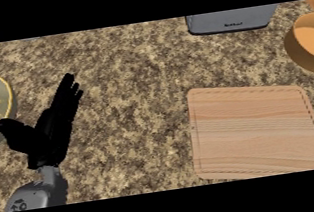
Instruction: Pick the squash from the cutting board and place it in the pot
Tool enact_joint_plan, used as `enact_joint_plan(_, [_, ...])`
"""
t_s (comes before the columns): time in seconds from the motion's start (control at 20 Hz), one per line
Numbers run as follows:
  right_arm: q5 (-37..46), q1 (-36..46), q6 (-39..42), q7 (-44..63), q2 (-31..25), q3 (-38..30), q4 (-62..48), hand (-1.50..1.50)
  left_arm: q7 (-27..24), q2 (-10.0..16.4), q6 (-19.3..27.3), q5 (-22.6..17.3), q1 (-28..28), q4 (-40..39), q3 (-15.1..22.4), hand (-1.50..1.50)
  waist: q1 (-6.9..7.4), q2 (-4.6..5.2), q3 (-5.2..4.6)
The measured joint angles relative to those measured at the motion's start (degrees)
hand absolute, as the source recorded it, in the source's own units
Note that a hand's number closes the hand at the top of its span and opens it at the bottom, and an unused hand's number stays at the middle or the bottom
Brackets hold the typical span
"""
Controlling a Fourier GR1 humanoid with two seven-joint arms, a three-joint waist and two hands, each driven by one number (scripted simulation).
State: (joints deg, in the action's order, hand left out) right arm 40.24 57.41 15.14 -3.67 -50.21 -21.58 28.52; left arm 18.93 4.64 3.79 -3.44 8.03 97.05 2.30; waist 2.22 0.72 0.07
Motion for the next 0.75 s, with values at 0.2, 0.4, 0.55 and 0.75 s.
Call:
enact_joint_plan(0.2, [-2.2, 2.2, 1.1, 1.6, 1.5, -2.4, -5.5, -1.5, 0.6, -0.1, 0.1, -0.1, 1.2, -0.7, -0.3, 0.0, 0.0, 0.07, 0.02])
enact_joint_plan(0.4, [-6.2, 3.8, -0.5, 1.0, 2.1, -6.8, -8.2, -1.5, 0.3, 0.2, -0.4, -0.3, 0.1, 0.0, -0.4, 0.0, -0.03, 0.02, 0.04])
enact_joint_plan(0.55, [-9.4, 4.1, -4.7, -1.0, 2.0, -10.7, -8.7, -1.5, -0.1, -0.5, 0.1, 0.6, -0.5, 0.4, 0.5, 0.0, -0.01, 0.09, 0.08])
enact_joint_plan(0.75, [-13.0, 4.0, -8.7, -3.1, -0.6, -15.4, -9.4, -1.5, 0.2, 0.1, -0.4, -0.2, -0.5, 0.8, -0.3, 0.0, -0.18, 0.1, 0.07])
